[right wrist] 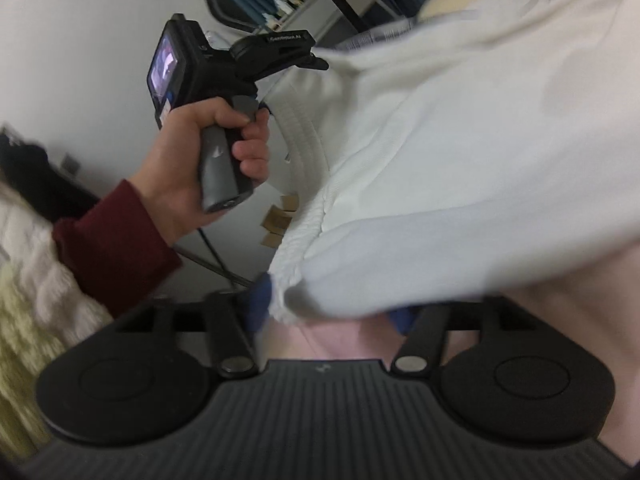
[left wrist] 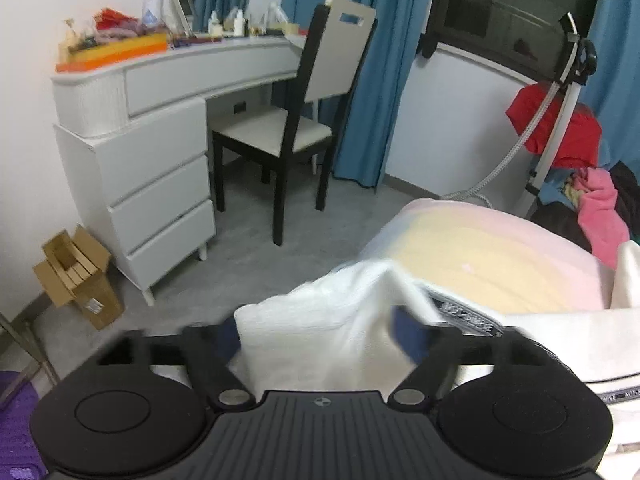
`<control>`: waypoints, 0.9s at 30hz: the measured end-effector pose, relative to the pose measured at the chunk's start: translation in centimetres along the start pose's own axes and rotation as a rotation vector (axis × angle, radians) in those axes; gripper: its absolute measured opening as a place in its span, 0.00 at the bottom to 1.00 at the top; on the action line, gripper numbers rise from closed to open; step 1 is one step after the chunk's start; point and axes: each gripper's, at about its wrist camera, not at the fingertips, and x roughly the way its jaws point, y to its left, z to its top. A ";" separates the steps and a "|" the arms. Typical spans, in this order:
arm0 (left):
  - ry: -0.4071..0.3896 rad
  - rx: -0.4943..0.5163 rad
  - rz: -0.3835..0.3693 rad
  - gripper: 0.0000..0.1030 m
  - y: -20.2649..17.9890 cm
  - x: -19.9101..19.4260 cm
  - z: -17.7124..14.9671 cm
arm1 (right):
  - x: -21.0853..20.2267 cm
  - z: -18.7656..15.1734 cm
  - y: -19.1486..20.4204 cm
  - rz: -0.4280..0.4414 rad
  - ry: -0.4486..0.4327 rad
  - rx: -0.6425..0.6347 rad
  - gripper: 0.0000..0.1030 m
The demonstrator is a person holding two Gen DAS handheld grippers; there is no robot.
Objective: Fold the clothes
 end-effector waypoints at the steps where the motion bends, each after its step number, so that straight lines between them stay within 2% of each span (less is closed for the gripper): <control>1: -0.013 0.004 -0.006 0.91 0.0 -1.0 -0.2 | -1.2 -0.3 0.2 -0.017 -0.008 -0.036 0.64; 4: -0.036 0.030 -0.036 0.95 -0.6 -4.6 -1.6 | -5.2 -0.9 0.6 -0.088 -0.047 -0.117 0.64; 8: -0.062 0.072 -0.088 0.97 -3.0 -10.0 -4.3 | -11.7 -2.1 -0.2 -0.220 -0.157 -0.212 0.64; 11: -0.086 0.118 -0.162 0.98 -6.2 -13.6 -6.9 | -17.1 -2.5 -1.6 -0.320 -0.251 -0.218 0.63; 16: -0.093 0.195 -0.310 0.98 -14.5 -16.4 -11.3 | -24.1 -3.6 -6.0 -0.515 -0.419 -0.117 0.64; 19: -0.088 0.231 -0.383 0.98 -20.5 -16.5 -13.1 | -27.2 -4.2 -8.7 -0.589 -0.495 -0.067 0.64; 22: -0.084 0.252 -0.455 0.98 -27.3 -15.6 -14.1 | -26.6 -4.5 -11.1 -0.649 -0.531 -0.025 0.64; 25: -0.088 0.273 -0.491 0.98 -34.1 -13.3 -13.6 | -27.2 -4.5 -13.7 -0.690 -0.554 0.024 0.64; 27: -0.098 0.289 -0.488 0.98 -38.2 -11.7 -13.1 | -27.2 -4.2 -15.6 -0.702 -0.565 0.065 0.64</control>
